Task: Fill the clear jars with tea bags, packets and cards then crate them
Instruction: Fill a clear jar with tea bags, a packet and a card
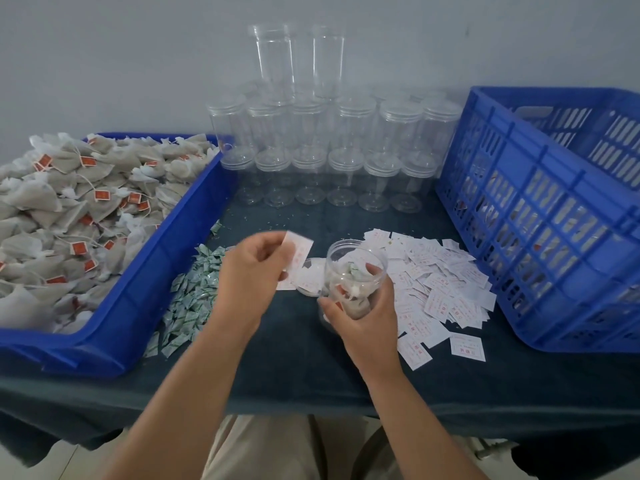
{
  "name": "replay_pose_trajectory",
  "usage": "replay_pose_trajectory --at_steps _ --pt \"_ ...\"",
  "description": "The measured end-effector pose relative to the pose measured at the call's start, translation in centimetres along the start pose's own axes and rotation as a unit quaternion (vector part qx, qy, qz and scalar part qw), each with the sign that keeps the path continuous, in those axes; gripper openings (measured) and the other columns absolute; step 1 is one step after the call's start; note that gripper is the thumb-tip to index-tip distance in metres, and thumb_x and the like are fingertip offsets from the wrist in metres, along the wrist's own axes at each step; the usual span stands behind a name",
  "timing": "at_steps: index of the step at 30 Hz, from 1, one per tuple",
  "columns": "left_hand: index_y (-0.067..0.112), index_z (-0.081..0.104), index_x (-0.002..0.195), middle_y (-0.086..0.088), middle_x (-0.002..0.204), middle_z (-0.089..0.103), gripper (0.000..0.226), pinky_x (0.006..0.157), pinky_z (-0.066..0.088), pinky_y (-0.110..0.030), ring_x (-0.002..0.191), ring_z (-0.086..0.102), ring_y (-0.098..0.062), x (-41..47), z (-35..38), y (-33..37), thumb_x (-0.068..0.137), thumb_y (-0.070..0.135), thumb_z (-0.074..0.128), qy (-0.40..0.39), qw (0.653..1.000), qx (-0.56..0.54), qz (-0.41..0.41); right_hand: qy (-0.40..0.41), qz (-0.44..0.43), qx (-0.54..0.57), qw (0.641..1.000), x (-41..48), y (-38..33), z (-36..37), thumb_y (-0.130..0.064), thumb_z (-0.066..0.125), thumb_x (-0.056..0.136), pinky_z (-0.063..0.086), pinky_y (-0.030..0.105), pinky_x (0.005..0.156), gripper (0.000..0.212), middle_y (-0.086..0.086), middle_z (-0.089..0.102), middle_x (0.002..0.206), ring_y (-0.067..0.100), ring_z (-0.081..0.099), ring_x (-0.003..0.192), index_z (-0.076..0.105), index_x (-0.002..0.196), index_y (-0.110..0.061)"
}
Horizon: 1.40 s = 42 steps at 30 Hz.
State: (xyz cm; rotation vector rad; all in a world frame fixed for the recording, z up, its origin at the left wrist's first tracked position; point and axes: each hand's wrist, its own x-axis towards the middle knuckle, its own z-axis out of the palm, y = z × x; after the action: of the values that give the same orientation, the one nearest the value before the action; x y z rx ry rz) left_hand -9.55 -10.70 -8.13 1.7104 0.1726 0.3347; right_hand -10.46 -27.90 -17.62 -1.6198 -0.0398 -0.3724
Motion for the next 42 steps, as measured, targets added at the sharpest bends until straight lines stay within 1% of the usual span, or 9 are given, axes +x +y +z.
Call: replay_pose_trajectory --at_steps 5,9,13,19,26,30,33,37,42 --pt "0.042 0.076 0.091 0.013 0.085 0.079 0.008 0.061 0.051 -0.012 0.072 0.071 0.002 -0.2 -1.3 5.3 0.089 0.037 0.082 -0.140 0.985 0.077 0.065 -0.078 -0.039 -0.055 0.995 -1.1 -0.5 0.4 -0.059 0.095 0.064 0.050 0.012 0.099 0.092 -0.028 0.062 0.135 0.000 0.060 0.131 0.045 0.141 -0.049" --pt "0.042 0.079 0.080 0.022 0.084 0.075 0.008 0.068 0.051 -0.015 0.082 0.069 0.003 0.2 -0.4 6.1 0.084 0.037 0.083 -0.269 0.912 0.300 0.078 -0.113 -0.061 -0.069 0.989 -1.4 -1.0 0.4 -0.059 0.095 0.066 0.053 0.018 0.099 0.095 -0.022 0.064 0.136 0.005 0.062 0.130 0.046 0.145 -0.044" --pt "0.050 0.077 0.090 0.017 0.094 0.059 0.009 0.069 0.037 -0.019 0.091 0.056 -0.005 0.6 0.4 5.5 0.085 0.042 0.080 -0.270 0.841 0.449 0.137 -0.125 -0.062 -0.054 0.989 -1.4 -1.2 0.3 -0.057 0.094 0.067 0.055 0.022 0.102 0.095 -0.023 0.063 0.136 0.007 0.063 0.130 0.048 0.147 -0.036" --pt "0.041 0.049 0.088 0.014 0.093 0.052 0.037 0.065 0.037 -0.028 0.086 0.054 -0.007 1.5 0.7 3.9 0.076 0.049 0.083 -0.183 0.862 0.454 0.133 -0.113 -0.054 -0.058 0.990 -1.3 -1.3 0.4 -0.059 0.093 0.064 0.050 0.014 0.101 0.093 -0.029 0.060 0.137 0.002 0.060 0.132 0.043 0.142 -0.051" --pt "0.037 0.061 0.092 0.012 0.074 0.065 0.037 0.060 0.048 -0.027 0.061 0.058 -0.001 3.0 0.1 2.4 0.076 0.066 0.080 -0.181 0.925 0.331 0.046 -0.116 -0.057 -0.066 0.989 -1.2 -1.0 0.4 -0.060 0.093 0.065 0.048 0.014 0.106 0.093 -0.031 0.057 0.140 0.000 0.055 0.137 0.040 0.142 -0.055" --pt "0.034 0.071 0.089 0.021 0.075 0.068 0.039 0.064 0.044 -0.027 0.065 0.062 0.006 3.7 0.5 0.2 0.093 0.069 0.055 -0.045 0.987 0.151 -0.037 -0.083 -0.053 -0.055 0.994 -1.2 -0.7 0.5 -0.059 0.093 0.065 0.044 0.012 0.106 0.093 -0.032 0.058 0.139 -0.001 0.054 0.137 0.045 0.144 -0.044" --pt "0.031 0.072 0.109 0.012 0.106 0.072 0.023 0.082 0.050 -0.033 0.104 0.069 -0.012 4.3 0.7 -3.3 0.101 0.047 0.058 -0.047 0.951 0.304 -0.029 -0.033 -0.045 -0.050 0.997 -1.0 -0.4 0.5 -0.058 0.093 0.065 0.044 0.009 0.104 0.096 -0.034 0.057 0.139 -0.004 0.055 0.135 0.047 0.147 -0.036" --pt "0.018 0.060 0.140 -0.009 0.142 0.049 0.065 0.106 0.042 -0.042 0.131 0.044 -0.032 3.6 2.1 -7.2 0.091 0.061 0.065 -0.110 0.846 0.522 -0.002 0.006 -0.021 -0.045 0.999 -0.6 -0.2 0.6 -0.058 0.093 0.062 0.047 0.014 0.105 0.098 -0.030 0.060 0.138 -0.004 0.057 0.133 0.046 0.146 -0.040" --pt "0.030 0.066 0.128 0.002 0.131 0.055 0.058 0.104 0.042 -0.043 0.126 0.044 -0.026 3.7 3.0 -7.5 0.078 0.056 0.080 -0.083 0.892 0.444 0.021 0.017 -0.006 -0.050 0.999 -0.3 0.2 0.6 -0.058 0.094 0.064 0.050 0.027 0.111 0.099 -0.024 0.061 0.142 -0.004 0.055 0.136 0.045 0.148 -0.038"
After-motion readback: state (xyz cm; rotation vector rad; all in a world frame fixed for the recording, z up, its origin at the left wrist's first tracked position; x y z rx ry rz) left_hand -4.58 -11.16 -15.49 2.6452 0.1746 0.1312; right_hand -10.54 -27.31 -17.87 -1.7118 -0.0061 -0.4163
